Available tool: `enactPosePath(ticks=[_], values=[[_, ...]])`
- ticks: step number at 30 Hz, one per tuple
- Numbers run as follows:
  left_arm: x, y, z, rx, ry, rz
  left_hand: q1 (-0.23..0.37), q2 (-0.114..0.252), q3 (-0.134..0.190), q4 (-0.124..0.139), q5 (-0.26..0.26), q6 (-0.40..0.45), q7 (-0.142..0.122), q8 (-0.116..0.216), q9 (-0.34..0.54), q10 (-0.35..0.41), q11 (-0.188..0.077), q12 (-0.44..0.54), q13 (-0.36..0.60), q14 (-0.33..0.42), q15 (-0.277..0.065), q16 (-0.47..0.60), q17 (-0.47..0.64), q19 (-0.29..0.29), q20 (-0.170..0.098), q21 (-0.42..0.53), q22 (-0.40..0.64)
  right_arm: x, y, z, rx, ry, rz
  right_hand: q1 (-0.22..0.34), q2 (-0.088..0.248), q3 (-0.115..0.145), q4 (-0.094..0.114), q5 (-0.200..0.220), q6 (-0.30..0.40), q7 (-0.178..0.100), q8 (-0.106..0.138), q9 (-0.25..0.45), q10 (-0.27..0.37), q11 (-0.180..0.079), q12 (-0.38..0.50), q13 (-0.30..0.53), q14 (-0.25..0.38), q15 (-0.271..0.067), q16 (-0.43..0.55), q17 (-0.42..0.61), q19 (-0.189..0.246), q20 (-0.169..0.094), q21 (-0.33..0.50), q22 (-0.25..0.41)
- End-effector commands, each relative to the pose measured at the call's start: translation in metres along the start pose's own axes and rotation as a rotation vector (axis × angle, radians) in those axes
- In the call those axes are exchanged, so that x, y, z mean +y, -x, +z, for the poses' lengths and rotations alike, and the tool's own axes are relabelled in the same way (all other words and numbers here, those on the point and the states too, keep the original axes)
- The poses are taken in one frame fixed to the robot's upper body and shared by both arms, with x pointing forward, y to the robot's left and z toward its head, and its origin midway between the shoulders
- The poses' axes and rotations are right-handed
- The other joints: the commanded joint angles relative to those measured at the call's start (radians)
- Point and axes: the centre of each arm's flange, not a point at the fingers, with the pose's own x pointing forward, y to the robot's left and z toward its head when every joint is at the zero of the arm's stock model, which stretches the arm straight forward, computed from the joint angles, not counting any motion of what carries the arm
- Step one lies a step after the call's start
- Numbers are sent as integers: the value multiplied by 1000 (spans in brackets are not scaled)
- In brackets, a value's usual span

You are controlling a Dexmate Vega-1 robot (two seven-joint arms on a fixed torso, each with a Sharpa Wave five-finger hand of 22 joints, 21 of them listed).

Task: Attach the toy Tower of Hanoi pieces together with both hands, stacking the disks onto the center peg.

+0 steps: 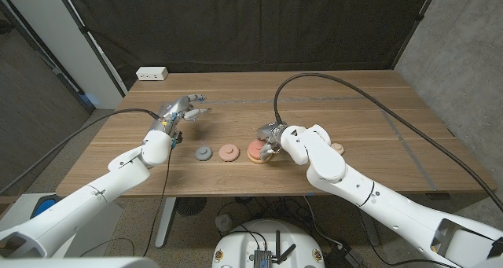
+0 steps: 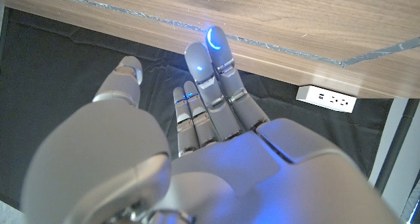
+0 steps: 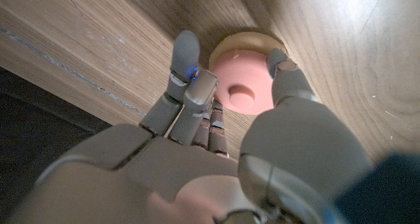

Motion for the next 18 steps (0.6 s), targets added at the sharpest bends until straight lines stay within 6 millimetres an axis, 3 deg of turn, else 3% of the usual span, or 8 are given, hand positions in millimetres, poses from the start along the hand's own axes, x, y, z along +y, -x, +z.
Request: enactPosePath(ticks=[1,13,18], values=[[-2,0,0,4,0,0,-1,7,7,0,7,9,3,-4,1,6,-1,-5,6,-6,-70,9,4,-5,-118,5,1,5,-3,1,6,9,16,-39,37,102,91,5,161,-160,5,19,156,-154,2,66,-4,-3,3,2,1,-67,-1,0],[-1,1,0,4,4,7,-2,8,8,0,7,10,3,-4,1,7,-1,-5,7,-7,-70,10,3,-6,-119,10,-3,5,-2,-2,18,11,21,-44,32,107,91,5,150,-155,-3,20,141,-148,-7,69,-10,-3,3,2,-1,-66,-2,-1],[0,1,0,3,4,9,-2,8,9,0,8,10,4,-4,1,9,-4,-4,7,-8,-70,10,3,-7,-119,11,-5,5,-2,-2,17,27,39,-68,2,102,93,0,111,-149,-22,20,98,-137,-26,74,-29,-2,-4,2,-15,-66,-10,-10]])
